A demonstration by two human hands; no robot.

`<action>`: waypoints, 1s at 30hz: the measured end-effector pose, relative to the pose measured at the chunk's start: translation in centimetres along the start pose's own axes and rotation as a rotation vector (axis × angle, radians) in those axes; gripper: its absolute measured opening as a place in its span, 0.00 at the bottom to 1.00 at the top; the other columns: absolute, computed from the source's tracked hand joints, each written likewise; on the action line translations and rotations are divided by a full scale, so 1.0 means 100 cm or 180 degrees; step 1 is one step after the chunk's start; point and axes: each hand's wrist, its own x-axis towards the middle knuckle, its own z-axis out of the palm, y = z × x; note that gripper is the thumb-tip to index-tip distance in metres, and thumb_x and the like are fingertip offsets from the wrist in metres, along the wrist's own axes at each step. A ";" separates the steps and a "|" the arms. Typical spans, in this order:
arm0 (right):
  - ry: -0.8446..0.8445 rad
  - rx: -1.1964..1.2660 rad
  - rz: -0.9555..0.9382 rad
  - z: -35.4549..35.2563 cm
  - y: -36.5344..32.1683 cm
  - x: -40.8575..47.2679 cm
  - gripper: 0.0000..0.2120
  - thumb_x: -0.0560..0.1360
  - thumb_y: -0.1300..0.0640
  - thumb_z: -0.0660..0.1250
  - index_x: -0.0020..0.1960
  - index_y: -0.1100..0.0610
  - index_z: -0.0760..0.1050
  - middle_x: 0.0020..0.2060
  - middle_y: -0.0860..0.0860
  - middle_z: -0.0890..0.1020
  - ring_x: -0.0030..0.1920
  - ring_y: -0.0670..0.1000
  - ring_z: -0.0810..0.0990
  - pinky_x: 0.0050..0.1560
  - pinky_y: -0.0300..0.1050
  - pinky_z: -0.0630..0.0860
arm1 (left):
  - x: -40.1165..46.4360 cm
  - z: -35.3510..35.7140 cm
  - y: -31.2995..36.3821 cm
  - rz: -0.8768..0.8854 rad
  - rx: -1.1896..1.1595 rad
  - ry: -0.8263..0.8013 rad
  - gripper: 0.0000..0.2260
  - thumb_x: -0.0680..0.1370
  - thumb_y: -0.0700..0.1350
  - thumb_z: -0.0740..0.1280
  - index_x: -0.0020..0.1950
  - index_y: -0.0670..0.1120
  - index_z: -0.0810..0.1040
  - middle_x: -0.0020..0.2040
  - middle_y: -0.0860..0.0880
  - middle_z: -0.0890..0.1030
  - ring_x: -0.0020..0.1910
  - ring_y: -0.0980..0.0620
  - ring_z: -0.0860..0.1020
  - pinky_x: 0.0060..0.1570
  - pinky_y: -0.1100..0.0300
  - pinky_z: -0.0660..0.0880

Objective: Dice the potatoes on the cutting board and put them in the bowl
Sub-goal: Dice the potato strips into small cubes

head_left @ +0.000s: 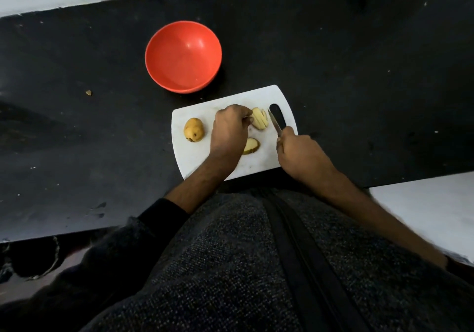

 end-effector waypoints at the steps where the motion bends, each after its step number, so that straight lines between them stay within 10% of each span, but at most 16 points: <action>1: 0.0009 0.0001 0.0012 0.000 0.002 0.001 0.09 0.84 0.52 0.51 0.51 0.57 0.62 0.37 0.55 0.72 0.37 0.58 0.74 0.37 0.50 0.69 | 0.000 0.001 0.001 -0.0004 0.0003 0.0028 0.05 0.77 0.38 0.68 0.46 0.43 0.85 0.42 0.47 0.84 0.40 0.51 0.80 0.44 0.50 0.79; 8: -0.0200 0.0091 0.0012 0.008 0.007 0.000 0.07 0.84 0.54 0.53 0.50 0.57 0.62 0.36 0.54 0.68 0.37 0.59 0.71 0.38 0.50 0.68 | 0.001 0.011 0.024 -0.0036 0.0644 -0.0346 0.16 0.78 0.53 0.71 0.55 0.41 0.81 0.52 0.42 0.81 0.49 0.44 0.79 0.48 0.50 0.78; 30: -0.0182 0.0101 -0.0109 0.014 0.000 -0.007 0.08 0.83 0.53 0.52 0.49 0.57 0.61 0.42 0.61 0.77 0.45 0.66 0.79 0.39 0.51 0.68 | -0.003 0.007 0.025 0.0235 0.1016 -0.0418 0.06 0.79 0.40 0.67 0.53 0.38 0.79 0.55 0.39 0.77 0.56 0.42 0.76 0.47 0.52 0.73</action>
